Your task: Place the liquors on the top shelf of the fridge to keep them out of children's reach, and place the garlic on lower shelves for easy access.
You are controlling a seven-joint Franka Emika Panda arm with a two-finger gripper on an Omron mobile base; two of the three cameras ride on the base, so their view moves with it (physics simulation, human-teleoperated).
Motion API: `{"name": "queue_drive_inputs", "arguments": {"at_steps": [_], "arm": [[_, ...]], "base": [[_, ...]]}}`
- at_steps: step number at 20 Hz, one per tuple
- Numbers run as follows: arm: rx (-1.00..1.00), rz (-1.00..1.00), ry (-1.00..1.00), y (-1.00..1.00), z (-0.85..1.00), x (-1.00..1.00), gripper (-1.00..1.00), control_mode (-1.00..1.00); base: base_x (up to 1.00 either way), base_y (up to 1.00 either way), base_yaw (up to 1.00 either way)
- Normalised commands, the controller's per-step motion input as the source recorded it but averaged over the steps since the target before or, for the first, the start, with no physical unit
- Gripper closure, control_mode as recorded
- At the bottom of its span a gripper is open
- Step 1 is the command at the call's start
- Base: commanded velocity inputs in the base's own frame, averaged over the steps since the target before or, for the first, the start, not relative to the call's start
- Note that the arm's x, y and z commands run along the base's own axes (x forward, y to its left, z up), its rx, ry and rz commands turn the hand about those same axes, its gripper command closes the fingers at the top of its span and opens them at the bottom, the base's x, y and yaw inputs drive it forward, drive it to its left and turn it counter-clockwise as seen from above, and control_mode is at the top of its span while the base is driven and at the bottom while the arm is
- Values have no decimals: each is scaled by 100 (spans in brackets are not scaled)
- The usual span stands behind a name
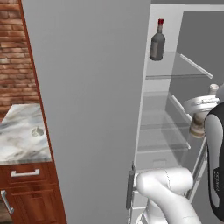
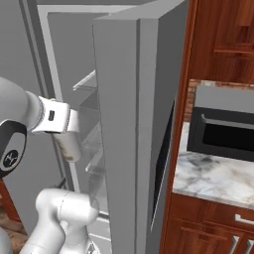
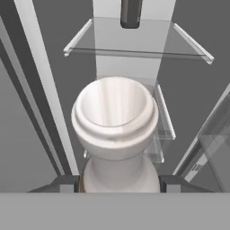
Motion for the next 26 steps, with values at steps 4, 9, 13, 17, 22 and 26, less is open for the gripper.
{"name": "queue_drive_inputs", "arguments": {"at_steps": [4,9,13,17,22,26], "arm": [[0,0,0,0,0,0,100,100],[0,1,-1,-2,0,2,100,-100],[0,0,-18,-1,14,2,100,-100],[0,0,-16,0,38,1,100,-100],[0,-2,-2,0,71,6,100,-100],[0,-1,0,0,55,12,100,-100]], "base": [[25,-36,9],[14,-15,4],[0,0,0],[0,0,0],[0,0,0],[0,0,0]]}}
